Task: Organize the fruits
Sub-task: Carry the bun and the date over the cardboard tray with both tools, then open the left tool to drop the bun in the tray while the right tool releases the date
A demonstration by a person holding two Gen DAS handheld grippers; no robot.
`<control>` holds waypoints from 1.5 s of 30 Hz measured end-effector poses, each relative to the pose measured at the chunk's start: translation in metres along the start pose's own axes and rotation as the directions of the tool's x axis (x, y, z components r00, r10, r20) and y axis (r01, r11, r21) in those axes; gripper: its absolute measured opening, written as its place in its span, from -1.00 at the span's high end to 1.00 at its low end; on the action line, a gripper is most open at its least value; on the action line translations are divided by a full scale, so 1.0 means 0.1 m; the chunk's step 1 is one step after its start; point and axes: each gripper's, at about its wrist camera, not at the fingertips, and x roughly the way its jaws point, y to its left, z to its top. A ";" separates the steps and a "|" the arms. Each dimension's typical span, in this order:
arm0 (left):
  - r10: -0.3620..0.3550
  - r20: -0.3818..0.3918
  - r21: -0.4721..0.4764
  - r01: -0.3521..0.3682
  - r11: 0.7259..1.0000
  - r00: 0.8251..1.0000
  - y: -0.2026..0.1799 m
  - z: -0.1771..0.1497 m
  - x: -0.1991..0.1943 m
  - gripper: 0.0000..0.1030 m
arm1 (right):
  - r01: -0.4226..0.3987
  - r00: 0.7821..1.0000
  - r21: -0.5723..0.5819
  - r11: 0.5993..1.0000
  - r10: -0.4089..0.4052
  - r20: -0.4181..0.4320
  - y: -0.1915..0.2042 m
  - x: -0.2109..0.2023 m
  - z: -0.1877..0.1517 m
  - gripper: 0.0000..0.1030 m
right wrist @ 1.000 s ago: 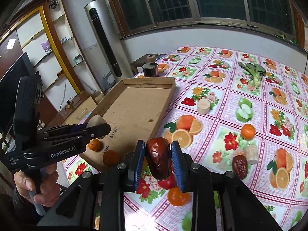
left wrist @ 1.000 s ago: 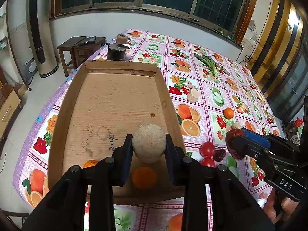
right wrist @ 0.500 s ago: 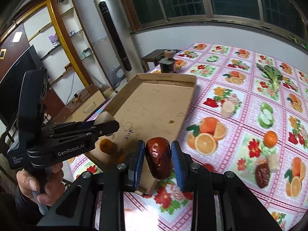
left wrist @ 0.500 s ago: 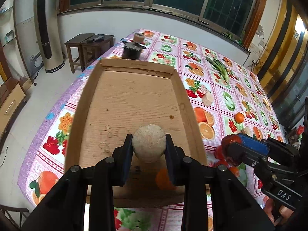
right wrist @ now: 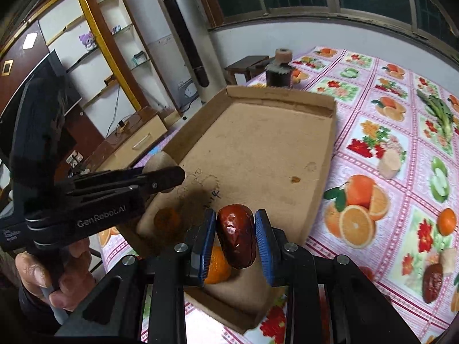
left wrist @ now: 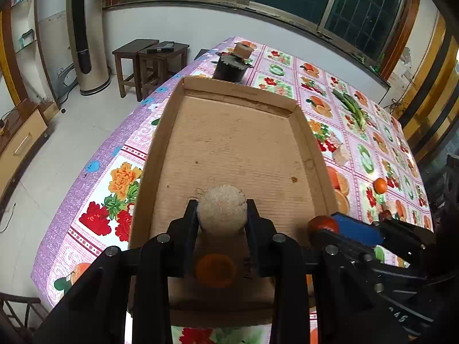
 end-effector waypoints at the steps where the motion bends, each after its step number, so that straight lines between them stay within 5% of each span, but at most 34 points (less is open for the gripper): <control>1: 0.002 -0.003 -0.001 -0.002 1.000 1.000 0.02 0.00 0.01 0.44 | -0.001 1.000 -0.002 1.000 0.001 -0.009 0.00 0.05 0.00 0.45; 21: 0.029 -0.078 0.007 -0.029 1.000 0.997 0.05 -0.10 0.28 0.38 | 0.004 0.997 -0.027 1.000 -0.006 -0.072 0.00 0.34 -0.05 0.38; 26: 0.039 -0.035 0.015 -0.039 0.999 0.999 0.02 -0.09 0.13 -0.03 | 0.003 0.999 -0.009 1.000 -0.003 -0.034 -0.02 0.17 -0.05 0.26; 34: 0.014 0.023 0.019 -0.015 1.000 1.000 -0.08 -0.04 -0.10 -0.04 | 0.021 0.998 0.030 0.999 -0.023 0.062 -0.12 -0.39 -0.10 0.21; 45: -0.067 0.021 0.143 0.063 0.988 0.998 -0.76 -0.12 -0.29 -0.04 | 0.100 0.981 0.142 0.985 -0.122 0.149 -0.53 -1.12 -0.48 0.09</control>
